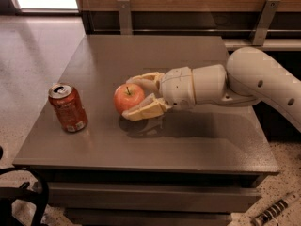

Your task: Move apple near coke can

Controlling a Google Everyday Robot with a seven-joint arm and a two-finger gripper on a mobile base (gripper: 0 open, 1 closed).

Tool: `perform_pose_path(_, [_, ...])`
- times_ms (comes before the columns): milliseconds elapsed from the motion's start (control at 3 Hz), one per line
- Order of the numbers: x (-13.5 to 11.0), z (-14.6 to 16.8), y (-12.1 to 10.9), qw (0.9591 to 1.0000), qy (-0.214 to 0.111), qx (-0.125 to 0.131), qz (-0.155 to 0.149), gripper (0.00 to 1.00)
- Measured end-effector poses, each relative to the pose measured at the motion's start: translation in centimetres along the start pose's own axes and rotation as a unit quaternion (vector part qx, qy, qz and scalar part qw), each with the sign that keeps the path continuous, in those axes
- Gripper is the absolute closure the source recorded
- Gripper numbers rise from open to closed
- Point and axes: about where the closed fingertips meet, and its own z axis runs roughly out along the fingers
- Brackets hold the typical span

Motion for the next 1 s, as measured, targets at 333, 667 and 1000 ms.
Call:
perform_pose_path(333, [0.1,2.5,-0.2,0.9974,-0.022,-0.065,-0.019,1.00])
perform_pose_path(667, [2.0,3.0,-1.1,0.9970,0.006,-0.077,0.004,1.00])
perform_pose_path(1000, [3.6,2.1,-0.8,0.9963,0.062,-0.046,0.037,1.00])
